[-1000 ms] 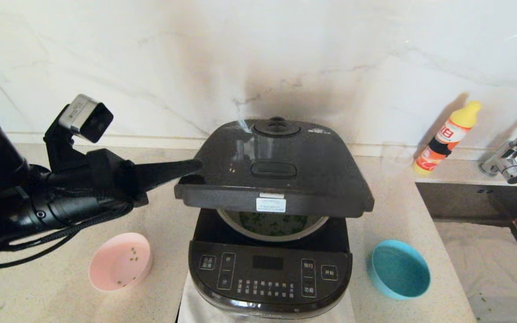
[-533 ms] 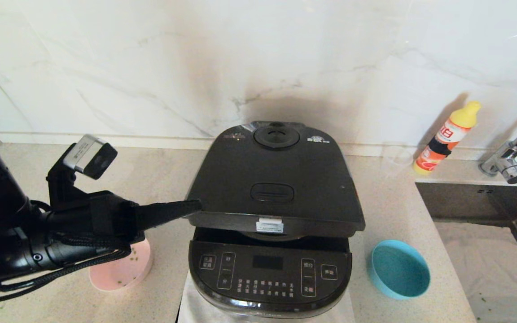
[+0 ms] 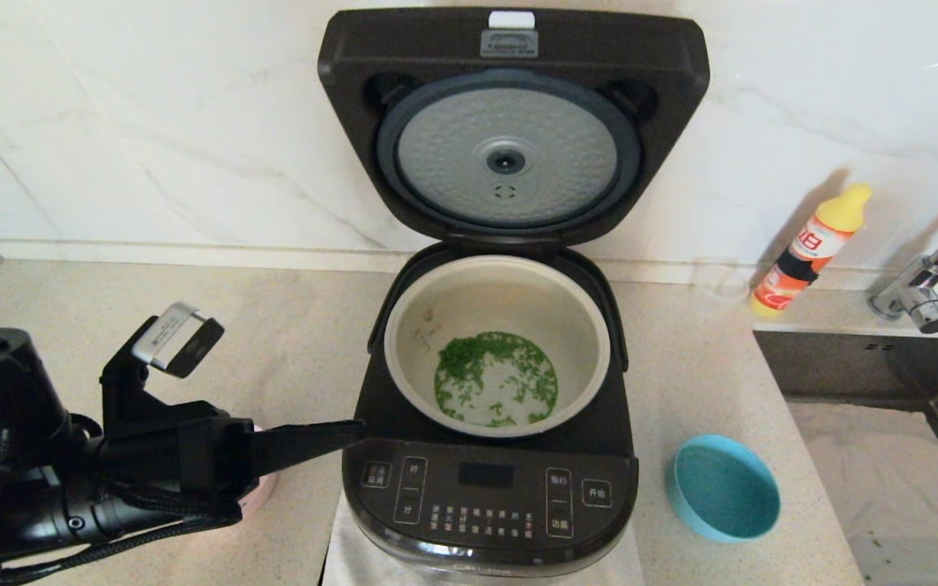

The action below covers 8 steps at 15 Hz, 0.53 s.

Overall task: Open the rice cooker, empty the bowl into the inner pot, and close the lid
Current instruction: Close the rice cooker

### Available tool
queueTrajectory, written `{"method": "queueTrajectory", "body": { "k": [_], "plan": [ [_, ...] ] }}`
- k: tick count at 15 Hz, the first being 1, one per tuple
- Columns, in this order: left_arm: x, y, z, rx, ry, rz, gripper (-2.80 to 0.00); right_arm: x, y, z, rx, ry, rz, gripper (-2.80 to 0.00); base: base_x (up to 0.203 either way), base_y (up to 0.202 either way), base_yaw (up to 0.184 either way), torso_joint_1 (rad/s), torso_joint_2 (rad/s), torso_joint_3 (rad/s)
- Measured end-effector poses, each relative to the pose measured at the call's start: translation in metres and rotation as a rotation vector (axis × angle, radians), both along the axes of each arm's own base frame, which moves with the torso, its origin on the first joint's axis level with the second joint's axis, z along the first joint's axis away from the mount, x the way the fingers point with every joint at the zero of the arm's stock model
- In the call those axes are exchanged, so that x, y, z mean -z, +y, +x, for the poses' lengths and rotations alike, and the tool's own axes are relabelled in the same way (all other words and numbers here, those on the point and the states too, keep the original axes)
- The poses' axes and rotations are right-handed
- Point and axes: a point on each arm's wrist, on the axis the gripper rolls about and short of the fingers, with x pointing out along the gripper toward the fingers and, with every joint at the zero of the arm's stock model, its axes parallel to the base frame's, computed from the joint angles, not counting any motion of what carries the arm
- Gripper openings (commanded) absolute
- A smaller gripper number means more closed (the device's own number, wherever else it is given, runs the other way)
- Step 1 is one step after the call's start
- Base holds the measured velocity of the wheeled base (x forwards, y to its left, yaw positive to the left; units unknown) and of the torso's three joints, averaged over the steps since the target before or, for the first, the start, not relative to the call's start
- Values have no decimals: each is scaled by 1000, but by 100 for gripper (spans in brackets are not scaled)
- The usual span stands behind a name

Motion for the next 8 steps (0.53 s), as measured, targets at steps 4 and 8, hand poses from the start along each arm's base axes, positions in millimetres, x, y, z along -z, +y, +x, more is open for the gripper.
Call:
{"method": "queueTrajectory", "body": {
  "k": [4, 8],
  "plan": [
    [-6, 0, 3, -18, -36, -10, -280, 0, 0, 0, 0, 0, 0, -280, 0, 0, 0, 0, 0, 0],
    [-35, -3, 34, -167, -137, -41, -280, 0, 0, 0, 0, 0, 0, -280, 0, 0, 0, 0, 0, 0]
  ]
}}
